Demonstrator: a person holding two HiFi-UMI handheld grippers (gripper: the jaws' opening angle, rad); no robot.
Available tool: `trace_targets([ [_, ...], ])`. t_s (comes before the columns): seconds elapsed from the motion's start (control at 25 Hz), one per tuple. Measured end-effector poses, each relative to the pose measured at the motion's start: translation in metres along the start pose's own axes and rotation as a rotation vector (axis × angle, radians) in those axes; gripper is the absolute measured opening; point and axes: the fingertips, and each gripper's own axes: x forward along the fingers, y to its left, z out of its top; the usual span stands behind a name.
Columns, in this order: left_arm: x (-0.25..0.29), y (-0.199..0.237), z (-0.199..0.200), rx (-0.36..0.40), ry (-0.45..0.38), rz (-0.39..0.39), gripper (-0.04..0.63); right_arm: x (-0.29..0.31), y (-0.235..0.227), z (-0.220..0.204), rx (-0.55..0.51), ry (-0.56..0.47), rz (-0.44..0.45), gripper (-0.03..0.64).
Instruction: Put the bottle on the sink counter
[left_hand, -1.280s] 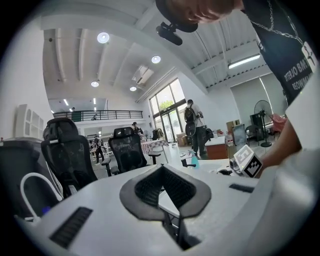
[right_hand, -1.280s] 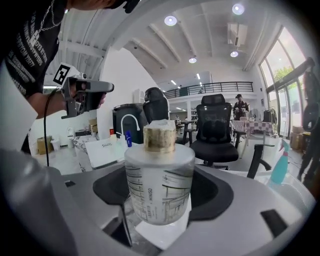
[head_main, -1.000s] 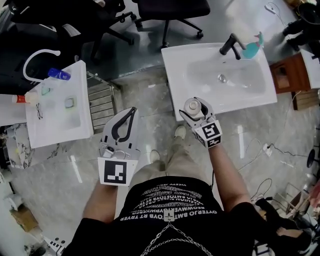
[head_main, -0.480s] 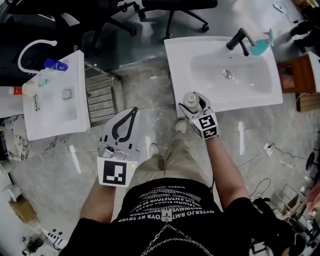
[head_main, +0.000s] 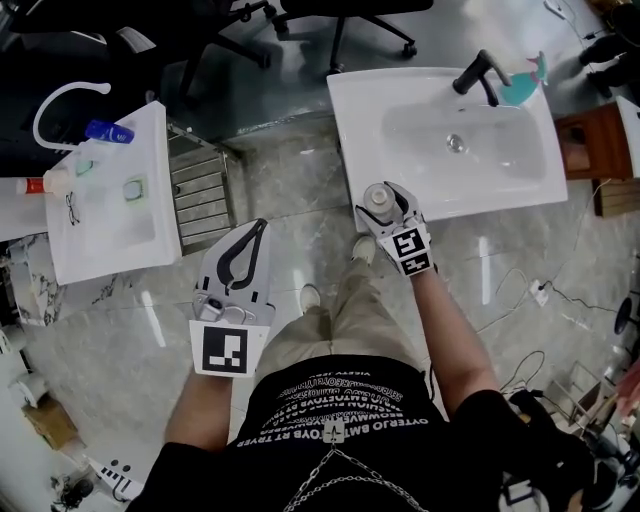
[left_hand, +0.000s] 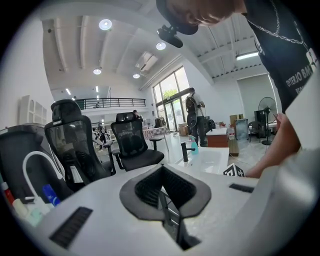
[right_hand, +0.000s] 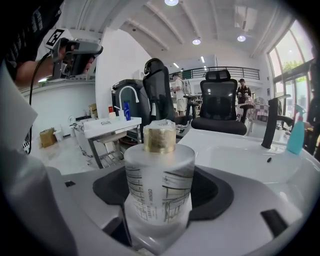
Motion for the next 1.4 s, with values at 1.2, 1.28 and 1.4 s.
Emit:
trace_targets([
  [1.2,-0.019,0.01,0.016,-0.02,-0.039,0.023,0.006,-0.023,-0.005,-0.004,0.038,0.07,0.025,0.363],
  [1.28,-0.021,0.01,0.023,-0.008,-0.056,0.021,0.006,-0.036,-0.005,-0.002,0.04,0.07,0.025,0.367],
  [1.4,-0.026,0.009,0.036,0.008,-0.085,0.011,0.005,-0.07,-0.004,0.008,0.063,0.037,0.008,0.367],
])
